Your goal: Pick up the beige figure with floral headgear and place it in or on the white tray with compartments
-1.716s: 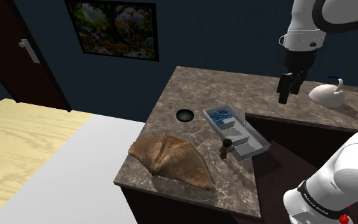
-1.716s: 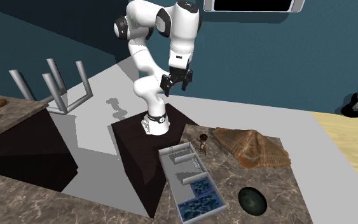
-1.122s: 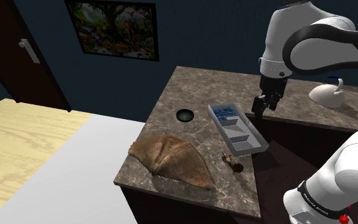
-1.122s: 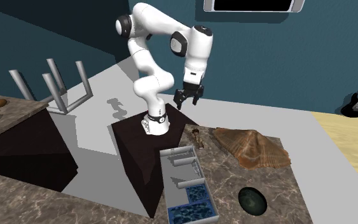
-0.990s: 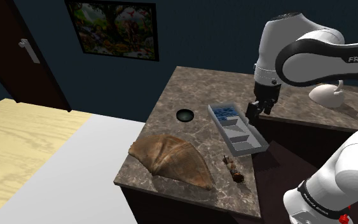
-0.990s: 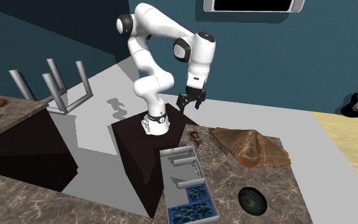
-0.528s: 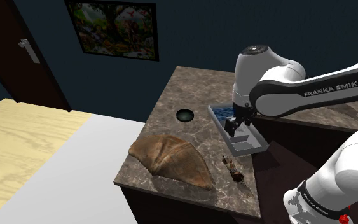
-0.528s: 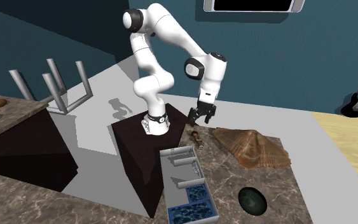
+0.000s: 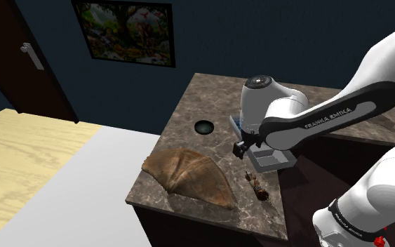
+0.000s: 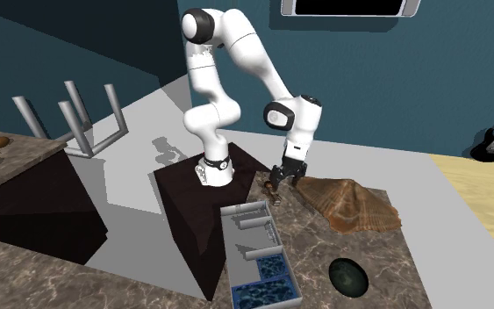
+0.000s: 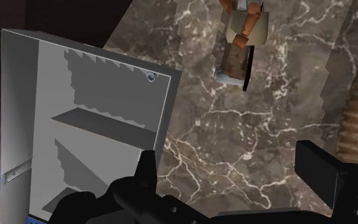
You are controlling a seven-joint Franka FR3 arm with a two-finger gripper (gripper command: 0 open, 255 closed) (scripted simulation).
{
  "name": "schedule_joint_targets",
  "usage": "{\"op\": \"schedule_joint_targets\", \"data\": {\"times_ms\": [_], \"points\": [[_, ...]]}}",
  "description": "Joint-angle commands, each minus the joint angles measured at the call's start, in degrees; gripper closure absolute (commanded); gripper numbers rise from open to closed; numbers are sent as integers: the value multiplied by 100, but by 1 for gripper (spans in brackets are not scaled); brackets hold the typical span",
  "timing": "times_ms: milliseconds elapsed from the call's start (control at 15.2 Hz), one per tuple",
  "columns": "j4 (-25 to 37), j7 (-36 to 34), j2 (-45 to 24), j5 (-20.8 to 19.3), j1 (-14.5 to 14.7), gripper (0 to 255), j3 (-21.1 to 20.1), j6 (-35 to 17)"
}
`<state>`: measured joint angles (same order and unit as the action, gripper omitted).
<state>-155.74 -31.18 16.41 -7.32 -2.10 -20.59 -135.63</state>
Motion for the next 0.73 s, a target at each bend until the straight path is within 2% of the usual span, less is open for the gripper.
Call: {"op": "schedule_joint_targets", "data": {"times_ms": [0, 198, 660], "points": [[-50, -84, -149, -98, -52, 0, -27, -198], [-139, -227, -422, -307, -163, 0, -57, -540], [-139, -227, -422, -308, -162, 0, -55, -540]]}}
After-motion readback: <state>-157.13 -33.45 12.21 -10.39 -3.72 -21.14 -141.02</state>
